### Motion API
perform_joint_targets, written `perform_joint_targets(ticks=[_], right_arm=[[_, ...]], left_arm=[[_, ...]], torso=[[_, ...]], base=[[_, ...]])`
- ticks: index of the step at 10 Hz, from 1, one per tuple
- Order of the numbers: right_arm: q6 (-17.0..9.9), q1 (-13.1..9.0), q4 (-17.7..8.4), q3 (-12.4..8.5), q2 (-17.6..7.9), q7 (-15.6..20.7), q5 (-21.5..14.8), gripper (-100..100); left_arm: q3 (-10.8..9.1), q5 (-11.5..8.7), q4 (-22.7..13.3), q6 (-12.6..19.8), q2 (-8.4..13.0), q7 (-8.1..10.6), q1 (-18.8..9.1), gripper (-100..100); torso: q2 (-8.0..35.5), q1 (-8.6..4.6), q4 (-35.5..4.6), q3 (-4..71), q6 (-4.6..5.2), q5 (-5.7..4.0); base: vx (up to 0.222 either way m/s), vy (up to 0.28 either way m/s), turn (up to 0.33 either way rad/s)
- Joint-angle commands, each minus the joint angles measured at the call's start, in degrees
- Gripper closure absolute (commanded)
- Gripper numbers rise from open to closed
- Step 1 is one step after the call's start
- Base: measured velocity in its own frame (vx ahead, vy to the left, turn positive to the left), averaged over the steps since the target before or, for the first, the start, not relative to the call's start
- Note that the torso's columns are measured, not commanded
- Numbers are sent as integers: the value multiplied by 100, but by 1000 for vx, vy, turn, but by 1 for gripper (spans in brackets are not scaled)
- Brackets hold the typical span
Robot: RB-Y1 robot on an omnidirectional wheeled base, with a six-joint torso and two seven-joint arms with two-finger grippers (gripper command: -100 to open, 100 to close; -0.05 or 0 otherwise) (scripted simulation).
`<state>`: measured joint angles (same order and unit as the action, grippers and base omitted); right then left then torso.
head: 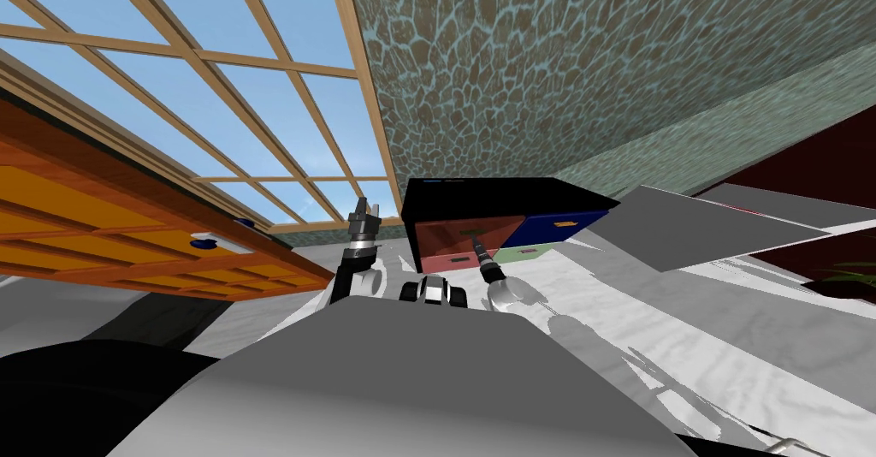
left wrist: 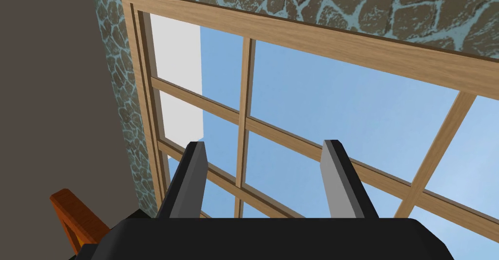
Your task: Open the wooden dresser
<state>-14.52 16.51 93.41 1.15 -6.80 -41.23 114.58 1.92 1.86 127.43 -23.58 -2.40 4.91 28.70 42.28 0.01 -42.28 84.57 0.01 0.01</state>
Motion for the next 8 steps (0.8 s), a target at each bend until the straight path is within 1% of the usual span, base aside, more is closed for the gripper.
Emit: perform_joint_targets(ticks=[1,2,3,4,5,6,7,8], right_arm=[[-76,-27,-125,-33,389,-169,365,-100],[-76,-27,-125,-33,423,-169,365,-100],[-100,-35,-160,-46,629,-202,453,-100],[-117,-40,-181,-55,776,-224,514,-100],[-117,-40,-181,-55,822,-224,514,-100],[-125,-43,-191,-59,948,-235,544,-100],[-96,-47,-177,-37,880,-236,517,-100],[-95,-46,-175,-35,891,-237,519,-100]], left_arm=[[0,0,0,0,0,0,0,0],[0,0,0,0,0,0,0,0],[0,0,0,0,0,0,0,0],[0,0,0,0,0,0,0,0],[0,0,0,0,0,0,0,0],[0,0,0,0,0,0,0,0],[0,0,0,0,0,0,0,0],[0,0,0,0,0,0,0,0]], torso=[[3,-2,-1,-2,0,0],[3,-1,-1,-2,-1,-1],[4,-1,-1,-2,0,0],[3,-1,-1,-2,-1,0],[1,-1,-1,-1,-1,-1],[1,-2,0,-1,0,-1],[1,-2,-1,-1,0,-1],[1,-3,-1,-1,0,-1]], base=[[20,-1,60],[14,2,20],[10,1,23],[9,-1,40],[6,-1,18],[0,0,0],[0,0,0],[0,0,0]])
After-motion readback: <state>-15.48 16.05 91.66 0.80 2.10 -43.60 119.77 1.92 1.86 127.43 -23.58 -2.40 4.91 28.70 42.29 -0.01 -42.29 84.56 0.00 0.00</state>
